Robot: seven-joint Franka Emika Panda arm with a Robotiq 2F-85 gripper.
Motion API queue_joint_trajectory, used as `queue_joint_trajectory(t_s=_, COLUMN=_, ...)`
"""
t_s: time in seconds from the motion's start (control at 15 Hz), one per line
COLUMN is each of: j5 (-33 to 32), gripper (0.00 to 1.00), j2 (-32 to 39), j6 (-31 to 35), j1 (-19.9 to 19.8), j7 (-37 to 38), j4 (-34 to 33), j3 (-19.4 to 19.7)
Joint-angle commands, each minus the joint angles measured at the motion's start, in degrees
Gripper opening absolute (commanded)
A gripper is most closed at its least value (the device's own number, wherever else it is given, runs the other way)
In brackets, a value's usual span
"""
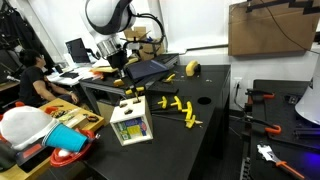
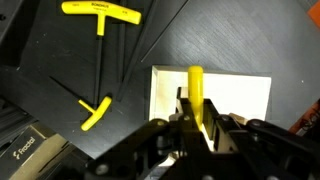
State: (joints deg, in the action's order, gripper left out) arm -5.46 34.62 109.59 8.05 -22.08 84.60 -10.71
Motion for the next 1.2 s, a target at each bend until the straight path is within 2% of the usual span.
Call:
queue_joint_trajectory(t_s=0.0, j5=0.75, gripper=0.04, j2=-4.95, j6=-3.32, j1=-0.15, j7=1.38, j4=2.72, j3=0.38)
queue_joint_trajectory(t_s=0.6, j5=4.77, gripper=0.04, j2=-8.31, j6=-7.37, j1=-0.36, j7=10.92, j4=-0.64, j3=1.44)
queue_joint_trajectory(t_s=1.13, j5=11.40, gripper=0.04, j2=-9.12, j6=-3.78, j1=-1.80, j7=26.81, j4=-3.48, j3=5.18)
